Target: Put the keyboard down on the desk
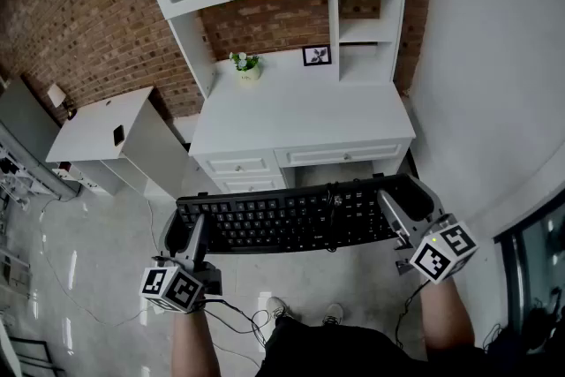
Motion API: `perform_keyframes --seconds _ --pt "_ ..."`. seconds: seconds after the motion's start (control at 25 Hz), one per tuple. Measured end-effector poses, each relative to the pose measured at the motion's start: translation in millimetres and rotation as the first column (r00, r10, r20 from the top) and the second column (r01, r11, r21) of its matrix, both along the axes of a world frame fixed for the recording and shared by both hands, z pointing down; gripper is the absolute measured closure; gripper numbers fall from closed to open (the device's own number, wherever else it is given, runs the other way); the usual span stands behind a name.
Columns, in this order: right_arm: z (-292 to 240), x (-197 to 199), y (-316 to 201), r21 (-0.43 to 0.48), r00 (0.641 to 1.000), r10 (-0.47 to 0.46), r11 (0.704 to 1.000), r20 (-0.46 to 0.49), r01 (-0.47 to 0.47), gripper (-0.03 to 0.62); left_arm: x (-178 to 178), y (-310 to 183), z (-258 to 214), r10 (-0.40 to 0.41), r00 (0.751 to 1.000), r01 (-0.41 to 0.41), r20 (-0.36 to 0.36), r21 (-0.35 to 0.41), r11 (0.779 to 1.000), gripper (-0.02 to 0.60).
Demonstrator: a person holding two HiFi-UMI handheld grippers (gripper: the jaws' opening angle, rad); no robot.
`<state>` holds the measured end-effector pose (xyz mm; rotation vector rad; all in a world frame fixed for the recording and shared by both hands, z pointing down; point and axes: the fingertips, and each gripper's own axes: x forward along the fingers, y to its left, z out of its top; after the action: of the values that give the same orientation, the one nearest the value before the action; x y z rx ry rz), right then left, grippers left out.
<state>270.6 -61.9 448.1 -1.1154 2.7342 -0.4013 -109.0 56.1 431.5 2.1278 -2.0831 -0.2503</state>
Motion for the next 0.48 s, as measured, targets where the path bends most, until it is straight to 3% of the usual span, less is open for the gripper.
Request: perform_keyframes --seconds 0.48 --pt "-4.9 5.2 2.5 0.003 1.000 0.006 1.000 0.012 -0.006 0.330 4.2 2.8 -4.7 0.003 1.000 -0.003 0.005 0.008 1.000 0.299"
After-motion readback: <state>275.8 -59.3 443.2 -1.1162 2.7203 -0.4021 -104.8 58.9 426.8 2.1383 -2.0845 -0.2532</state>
